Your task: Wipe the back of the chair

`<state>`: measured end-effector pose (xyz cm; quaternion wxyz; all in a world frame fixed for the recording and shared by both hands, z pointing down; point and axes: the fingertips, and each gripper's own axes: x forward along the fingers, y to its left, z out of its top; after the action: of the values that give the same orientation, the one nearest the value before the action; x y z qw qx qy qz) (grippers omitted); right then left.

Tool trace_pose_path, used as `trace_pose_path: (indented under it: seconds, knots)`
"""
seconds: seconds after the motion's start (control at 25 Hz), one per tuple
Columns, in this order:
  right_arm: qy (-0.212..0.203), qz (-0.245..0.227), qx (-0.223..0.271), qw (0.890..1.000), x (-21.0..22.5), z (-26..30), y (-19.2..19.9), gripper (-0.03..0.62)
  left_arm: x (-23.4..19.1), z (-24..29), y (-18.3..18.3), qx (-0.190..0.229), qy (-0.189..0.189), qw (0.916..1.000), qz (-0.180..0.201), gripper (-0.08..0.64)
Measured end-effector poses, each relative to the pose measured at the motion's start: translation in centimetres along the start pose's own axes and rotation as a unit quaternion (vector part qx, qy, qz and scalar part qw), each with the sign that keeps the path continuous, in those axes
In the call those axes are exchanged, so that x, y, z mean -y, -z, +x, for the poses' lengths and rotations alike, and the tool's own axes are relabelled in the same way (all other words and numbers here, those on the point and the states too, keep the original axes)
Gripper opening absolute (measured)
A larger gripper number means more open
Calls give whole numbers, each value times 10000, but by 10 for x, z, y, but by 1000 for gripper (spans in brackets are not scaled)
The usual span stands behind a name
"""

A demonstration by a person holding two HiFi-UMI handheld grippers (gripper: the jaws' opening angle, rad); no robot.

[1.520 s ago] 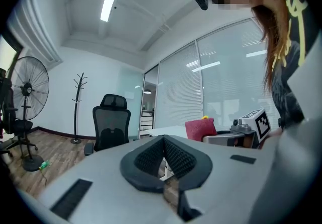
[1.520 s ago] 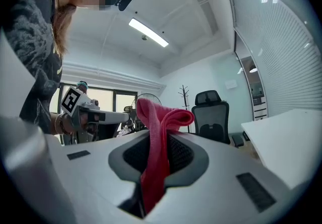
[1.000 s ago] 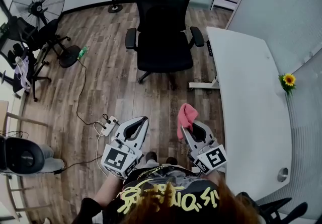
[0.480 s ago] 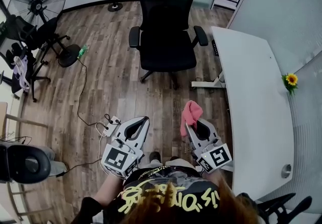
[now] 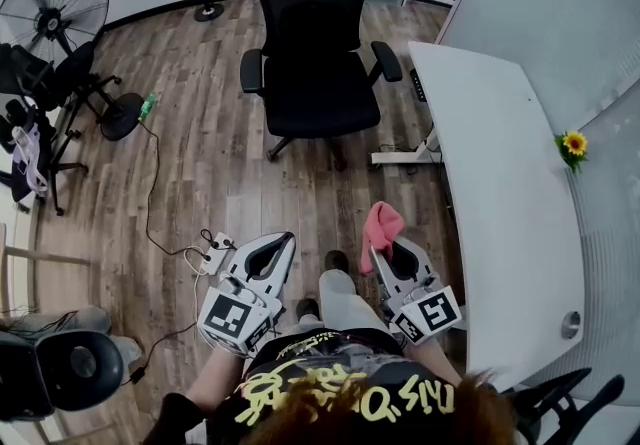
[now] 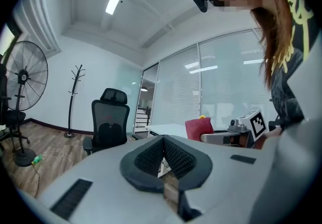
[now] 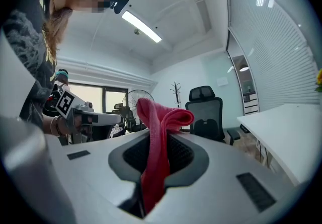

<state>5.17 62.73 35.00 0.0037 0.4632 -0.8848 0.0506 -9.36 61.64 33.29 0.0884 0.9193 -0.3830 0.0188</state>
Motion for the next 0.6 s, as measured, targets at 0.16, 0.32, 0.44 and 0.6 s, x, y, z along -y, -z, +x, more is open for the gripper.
trace_pose_path:
  seconds: [0.16,0.32,0.44,0.6]
  knots:
    - [-92,-28,17,10000,8,14,-1,61,-7,10,-1,-89,-39,10000,-3,-12]
    - [-170,-38,54,9998,25,34,-4,61,-24,29,-7,-73,-151,9999,31,-11]
    - [-250,-93,108,9996,44,51,-13,61,-35,55,-17,-62,-176,9998,106,-11]
    - [-410,-102,96,9991,70,76,-17,61,-45,91,-33,32,-203,9996,183,-12]
